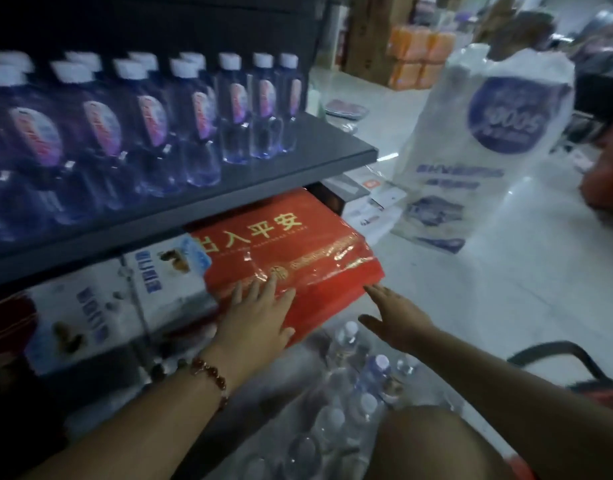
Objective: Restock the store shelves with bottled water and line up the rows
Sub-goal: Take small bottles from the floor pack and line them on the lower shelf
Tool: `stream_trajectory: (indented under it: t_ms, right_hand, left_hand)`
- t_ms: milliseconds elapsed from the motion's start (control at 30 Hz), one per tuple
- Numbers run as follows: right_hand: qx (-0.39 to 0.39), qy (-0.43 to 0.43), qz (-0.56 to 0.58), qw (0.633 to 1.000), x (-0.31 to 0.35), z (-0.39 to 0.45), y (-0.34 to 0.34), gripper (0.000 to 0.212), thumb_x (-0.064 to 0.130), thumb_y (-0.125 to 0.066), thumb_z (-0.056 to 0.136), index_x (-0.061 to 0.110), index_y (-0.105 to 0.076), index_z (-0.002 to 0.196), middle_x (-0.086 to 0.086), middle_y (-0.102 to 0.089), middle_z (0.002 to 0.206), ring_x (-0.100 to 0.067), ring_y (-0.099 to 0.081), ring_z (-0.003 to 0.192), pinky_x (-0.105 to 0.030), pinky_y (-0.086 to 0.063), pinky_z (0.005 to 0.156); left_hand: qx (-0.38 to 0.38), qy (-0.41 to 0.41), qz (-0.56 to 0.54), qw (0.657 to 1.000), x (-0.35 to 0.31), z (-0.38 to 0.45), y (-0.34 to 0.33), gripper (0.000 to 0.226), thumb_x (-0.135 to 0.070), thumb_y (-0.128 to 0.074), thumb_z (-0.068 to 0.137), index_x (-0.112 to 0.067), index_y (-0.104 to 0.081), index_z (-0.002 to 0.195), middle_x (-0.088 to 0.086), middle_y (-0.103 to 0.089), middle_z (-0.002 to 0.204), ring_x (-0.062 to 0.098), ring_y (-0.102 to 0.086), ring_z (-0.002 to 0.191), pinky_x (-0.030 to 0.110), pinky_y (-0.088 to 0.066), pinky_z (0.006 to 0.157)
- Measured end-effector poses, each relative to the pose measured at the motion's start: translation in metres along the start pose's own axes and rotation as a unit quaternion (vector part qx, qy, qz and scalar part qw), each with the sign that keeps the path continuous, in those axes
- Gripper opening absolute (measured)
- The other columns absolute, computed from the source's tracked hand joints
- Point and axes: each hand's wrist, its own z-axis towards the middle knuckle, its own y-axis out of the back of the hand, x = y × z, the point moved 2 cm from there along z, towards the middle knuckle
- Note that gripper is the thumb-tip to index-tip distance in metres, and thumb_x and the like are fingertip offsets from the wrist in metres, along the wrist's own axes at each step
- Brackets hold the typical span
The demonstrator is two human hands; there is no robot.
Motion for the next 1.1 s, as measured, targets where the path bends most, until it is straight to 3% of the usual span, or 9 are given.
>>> stream_trajectory:
  t_ms: [167,400,500,600,700,800,933,1033,1100]
  right_hand:
    - [0.045,-0.076,-0.004,0.996,-0.079,-0.028,-0.061,0.068,0.044,-0.054,0.098,0.019,-0.028,0.156,-0.002,-0.030,0.162,-0.021,-0.032,0.147,-0.031,-0.027,0.117]
    - [0.105,-0.011,-0.068,0.992,-0.088,0.004,-0.143,0.058,0.041,-0.056,0.094,0.017,-0.042,0.145,-0.011,-0.050,0.146,-0.029,-0.048,0.134,-0.035,-0.034,0.109]
    - [0.107,0.004,-0.136,0.985,-0.088,0.020,-0.163,0.039,0.028,-0.051,0.095,0.020,-0.049,0.133,-0.011,-0.065,0.126,-0.028,-0.058,0.120,-0.035,-0.036,0.100]
    - [0.098,0.043,-0.205,0.973,-0.081,0.029,-0.163,0.025,0.024,-0.050,0.095,0.019,-0.059,0.118,-0.008,-0.068,0.117,-0.027,-0.063,0.112,-0.034,-0.041,0.095]
    - [0.092,0.100,-0.256,0.957,-0.070,0.031,-0.155,0.016,0.033,-0.067,0.083,0.021,-0.066,0.093,-0.006,-0.074,0.094,-0.028,-0.070,0.092,-0.036,-0.050,0.081]
    - [0.055,0.154,-0.256,0.953,-0.049,0.027,-0.137,0.027,0.034,-0.084,0.067,0.014,-0.067,0.077,-0.010,-0.069,0.068,-0.031,-0.069,0.064,-0.038,-0.053,0.058]
    - [-0.001,0.268,-0.303,0.914,0.004,0.004,-0.070,0.031,0.040,-0.073,0.083,0.013,-0.070,0.097,-0.010,-0.071,0.093,-0.032,-0.071,0.080,-0.038,-0.057,0.065]
    - [0.028,0.359,-0.393,0.846,0.047,-0.022,-0.028,0.036,0.043,-0.042,0.101,0.026,-0.063,0.125,-0.005,-0.057,0.134,-0.027,-0.061,0.117,-0.036,-0.053,0.090]
    - [0.009,0.360,-0.366,0.858,0.073,-0.033,-0.003,0.043,0.048,-0.036,0.100,0.025,-0.055,0.130,-0.003,-0.057,0.135,-0.025,-0.058,0.121,-0.038,-0.052,0.095]
  left_hand:
    - [0.087,-0.093,0.068,0.990,-0.067,0.027,-0.060,0.068,-0.048,-0.038,0.103,-0.024,-0.012,0.161,0.015,-0.011,0.168,0.034,-0.017,0.153,0.053,-0.012,0.124]
    - [0.111,-0.173,0.111,0.972,-0.112,0.047,-0.120,0.068,-0.044,-0.040,0.103,-0.021,-0.012,0.161,0.019,-0.014,0.166,0.036,-0.021,0.150,0.052,-0.016,0.122]
    - [0.129,-0.161,0.093,0.974,-0.101,0.042,-0.125,0.068,-0.047,-0.038,0.104,-0.023,-0.009,0.161,0.018,-0.011,0.167,0.035,-0.016,0.153,0.051,-0.013,0.124]
    - [0.118,-0.125,0.084,0.982,-0.068,0.022,-0.127,0.071,-0.049,-0.044,0.101,-0.023,-0.017,0.161,0.019,-0.018,0.166,0.037,-0.024,0.151,0.051,-0.018,0.122]
    - [0.129,-0.072,0.100,0.984,-0.027,-0.014,-0.123,0.071,-0.050,-0.043,0.101,-0.024,-0.017,0.161,0.018,-0.017,0.166,0.037,-0.022,0.151,0.050,-0.017,0.122]
    - [0.138,-0.011,0.113,0.984,0.012,-0.064,-0.115,0.069,-0.049,-0.043,0.102,-0.024,-0.017,0.161,0.017,-0.015,0.167,0.035,-0.021,0.151,0.048,-0.015,0.123]
    - [0.162,0.057,0.124,0.977,0.044,-0.140,-0.124,0.068,-0.048,-0.043,0.102,-0.023,-0.019,0.160,0.018,-0.019,0.165,0.036,-0.026,0.148,0.048,-0.019,0.121]
    - [0.178,0.092,0.111,0.973,0.052,-0.190,-0.145,0.066,-0.046,-0.044,0.102,-0.020,-0.023,0.159,0.020,-0.025,0.162,0.037,-0.033,0.144,0.047,-0.025,0.117]
    - [0.207,0.119,0.098,0.966,0.055,-0.220,-0.166,0.061,-0.043,-0.044,0.102,-0.019,-0.030,0.156,0.019,-0.037,0.155,0.036,-0.043,0.133,0.045,-0.034,0.109]
